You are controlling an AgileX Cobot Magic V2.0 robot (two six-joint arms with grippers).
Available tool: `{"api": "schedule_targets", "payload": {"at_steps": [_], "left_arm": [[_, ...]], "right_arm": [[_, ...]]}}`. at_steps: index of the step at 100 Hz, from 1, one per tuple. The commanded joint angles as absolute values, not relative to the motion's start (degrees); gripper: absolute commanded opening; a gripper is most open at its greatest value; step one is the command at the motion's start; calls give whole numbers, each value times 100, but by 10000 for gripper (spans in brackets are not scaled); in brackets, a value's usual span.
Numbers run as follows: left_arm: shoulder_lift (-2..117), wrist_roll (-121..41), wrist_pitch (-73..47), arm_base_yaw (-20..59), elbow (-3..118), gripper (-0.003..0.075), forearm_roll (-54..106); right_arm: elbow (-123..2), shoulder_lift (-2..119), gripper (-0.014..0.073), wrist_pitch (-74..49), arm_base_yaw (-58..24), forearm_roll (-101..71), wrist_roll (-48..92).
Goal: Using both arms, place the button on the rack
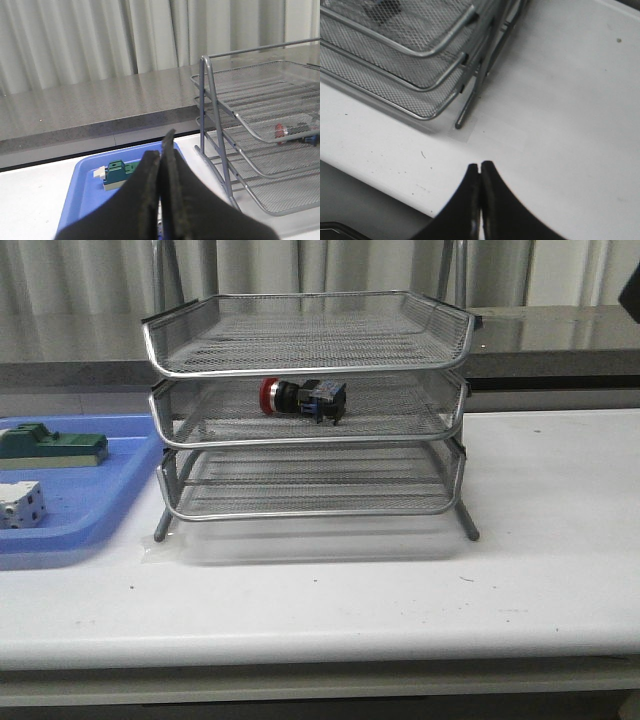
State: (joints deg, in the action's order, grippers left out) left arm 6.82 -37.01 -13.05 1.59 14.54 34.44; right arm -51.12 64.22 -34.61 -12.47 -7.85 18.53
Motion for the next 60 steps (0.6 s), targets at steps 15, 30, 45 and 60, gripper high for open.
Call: {"api": "schedule_targets", "payload": {"at_steps": [15,30,45,60], "left_arm": [[727,-3659,-918,141,1613,-20,3543],[727,-3659,-918,141,1613,-20,3543],[727,-3659,-918,141,1613,-20,3543],[727,-3659,-918,141,1613,-20,3543]], "right_arm": [[-4608,5676,-60,-2770,-833,-781,1687],[-4265,5149,-60,-2469,-617,-781,1594],[-4017,4695,-60,-2299,-544,-781,1594],[-3771,4224,-60,-2199,-544,-794,1594]]}}
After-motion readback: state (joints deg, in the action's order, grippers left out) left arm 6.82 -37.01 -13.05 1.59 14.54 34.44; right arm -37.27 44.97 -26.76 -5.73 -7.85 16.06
